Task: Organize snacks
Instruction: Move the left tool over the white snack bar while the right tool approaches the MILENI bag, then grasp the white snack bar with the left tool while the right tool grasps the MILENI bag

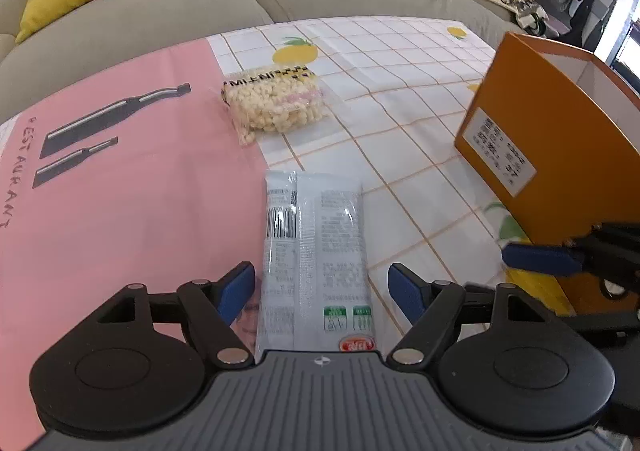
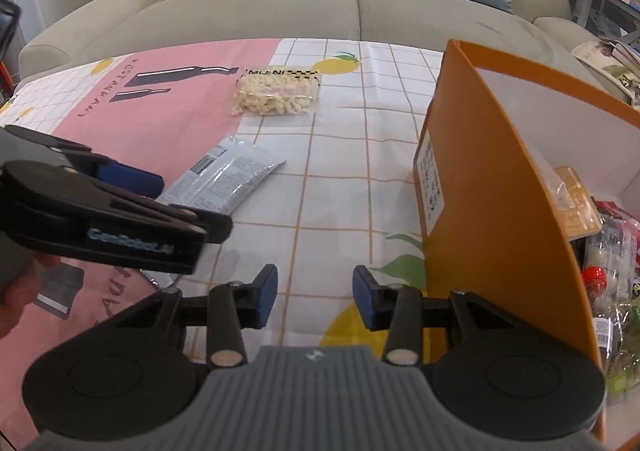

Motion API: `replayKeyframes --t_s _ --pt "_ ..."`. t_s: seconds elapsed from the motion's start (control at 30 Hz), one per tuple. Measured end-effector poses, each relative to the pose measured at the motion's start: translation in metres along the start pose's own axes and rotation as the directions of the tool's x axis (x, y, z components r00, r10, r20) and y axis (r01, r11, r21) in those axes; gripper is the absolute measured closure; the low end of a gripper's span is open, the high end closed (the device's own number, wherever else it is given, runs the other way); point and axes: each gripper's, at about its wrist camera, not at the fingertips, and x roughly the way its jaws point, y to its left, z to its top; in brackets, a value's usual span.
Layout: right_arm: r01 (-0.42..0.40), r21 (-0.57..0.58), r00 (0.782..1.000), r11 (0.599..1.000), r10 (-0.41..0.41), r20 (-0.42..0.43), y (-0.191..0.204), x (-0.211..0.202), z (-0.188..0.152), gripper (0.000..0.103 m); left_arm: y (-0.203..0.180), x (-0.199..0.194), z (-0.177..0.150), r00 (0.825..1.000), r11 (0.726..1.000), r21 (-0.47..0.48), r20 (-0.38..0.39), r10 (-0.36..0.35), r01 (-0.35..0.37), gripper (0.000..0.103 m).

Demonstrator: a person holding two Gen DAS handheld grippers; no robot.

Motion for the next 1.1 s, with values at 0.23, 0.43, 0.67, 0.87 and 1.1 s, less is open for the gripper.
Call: replayKeyframes --t_s 0.23,0.43,0.67,0.87,1.1 --pt "-0.003 0.006 1.000 1.000 0.003 -0.020 0.000 0.008 -0.001 0.055 -0.007 0.005 0.003 0.998 0.997 0.042 0.021 0.064 -0.065 0.030" --pt "-0.012 0.014 1.000 1.000 0.012 -0.012 -0.001 0.012 0.004 0.050 0.000 0.001 0.003 0.995 0.996 -0.017 0.032 0.092 -0.092 0.046" --pt "-0.024 -0.041 0.998 0.999 0.026 0.051 0.012 0.019 0.035 0.031 0.032 -0.016 0.009 0.982 0.978 -0.119 0.050 0.181 -0.174 0.049" --pt "0.017 -0.156 0.993 0.988 0.002 0.116 0.036 0.043 0.076 0.007 0.074 -0.023 0.018 0.965 0.942 -0.226 0.035 0.261 -0.247 0.049" --pt "0.027 -0.056 0.996 0.998 -0.021 0.089 0.041 0.090 0.126 0.003 0.099 -0.024 0.027 0.950 0.921 -0.257 0.036 0.311 -0.292 0.049"
